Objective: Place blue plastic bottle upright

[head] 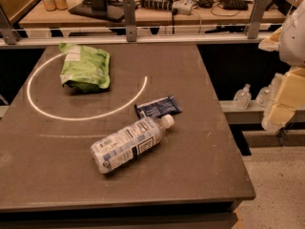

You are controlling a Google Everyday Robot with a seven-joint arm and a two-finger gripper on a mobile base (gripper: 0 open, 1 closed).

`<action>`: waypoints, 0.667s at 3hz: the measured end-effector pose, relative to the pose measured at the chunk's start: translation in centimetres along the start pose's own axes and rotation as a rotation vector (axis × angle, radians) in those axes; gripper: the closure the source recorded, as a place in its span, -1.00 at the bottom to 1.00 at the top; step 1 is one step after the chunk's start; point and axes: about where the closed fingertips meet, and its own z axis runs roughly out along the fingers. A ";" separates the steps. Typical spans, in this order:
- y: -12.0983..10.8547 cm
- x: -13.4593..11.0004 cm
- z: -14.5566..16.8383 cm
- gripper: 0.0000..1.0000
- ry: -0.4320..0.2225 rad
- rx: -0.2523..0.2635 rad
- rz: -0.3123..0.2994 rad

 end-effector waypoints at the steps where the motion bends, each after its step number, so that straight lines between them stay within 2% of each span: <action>1: 0.0 0.0 0.0 -1.00 0.000 0.000 0.000; 2: 0.6 -0.9 -0.3 -1.00 -0.020 0.000 -0.071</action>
Offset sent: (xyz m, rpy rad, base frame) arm -0.0138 0.0281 0.0046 -0.0054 -0.0215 0.2218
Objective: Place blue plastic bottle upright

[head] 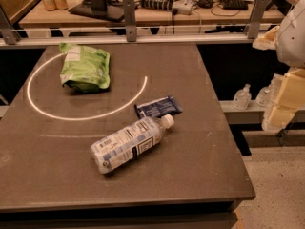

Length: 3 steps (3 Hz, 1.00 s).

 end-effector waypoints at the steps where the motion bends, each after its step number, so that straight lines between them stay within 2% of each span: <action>1: 2.6 -3.4 0.3 -1.00 -0.027 -0.030 -0.173; 2: 7.3 -9.5 3.3 -1.00 -0.047 -0.125 -0.412; 3: 8.9 -12.6 5.0 -1.00 -0.055 -0.180 -0.524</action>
Offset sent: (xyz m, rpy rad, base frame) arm -0.0670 0.1521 -0.0592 -0.0795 0.1084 0.5961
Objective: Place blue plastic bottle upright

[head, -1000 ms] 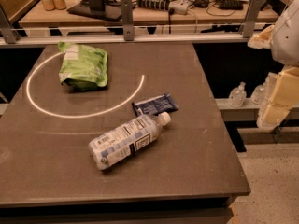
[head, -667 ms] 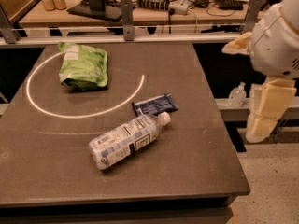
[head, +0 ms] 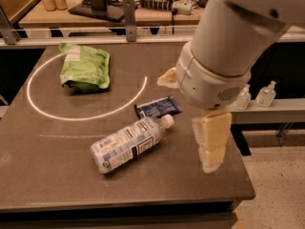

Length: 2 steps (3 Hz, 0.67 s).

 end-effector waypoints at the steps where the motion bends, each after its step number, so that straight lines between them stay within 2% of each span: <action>1: -1.3 -3.1 1.9 -1.00 -0.022 -0.031 -0.075; 2: -2.5 -4.8 3.8 -1.00 -0.048 -0.065 -0.110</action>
Offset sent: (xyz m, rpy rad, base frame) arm 0.0195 0.0841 -0.0532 0.0099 0.1283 0.1756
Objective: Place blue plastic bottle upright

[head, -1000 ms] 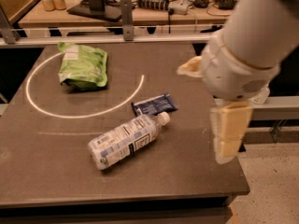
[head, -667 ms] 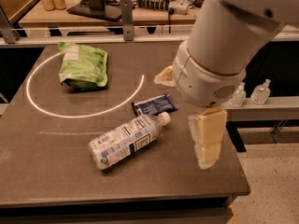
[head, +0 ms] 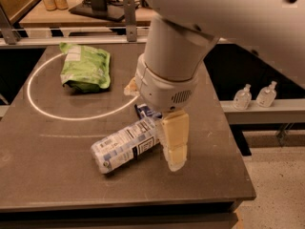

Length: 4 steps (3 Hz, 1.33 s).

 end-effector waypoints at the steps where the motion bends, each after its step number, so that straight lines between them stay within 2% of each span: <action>1: -1.4 0.0 2.3 -1.00 -0.017 -0.036 -0.013; 2: -2.3 0.5 4.0 -1.00 -0.009 -0.059 -0.021; 3: -2.7 1.2 5.5 -0.51 0.023 -0.082 0.007; 4: -2.6 1.2 6.1 -0.04 0.047 -0.101 0.009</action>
Offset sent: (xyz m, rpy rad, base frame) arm 0.0364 0.0167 -0.0601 -0.0481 0.0849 0.0450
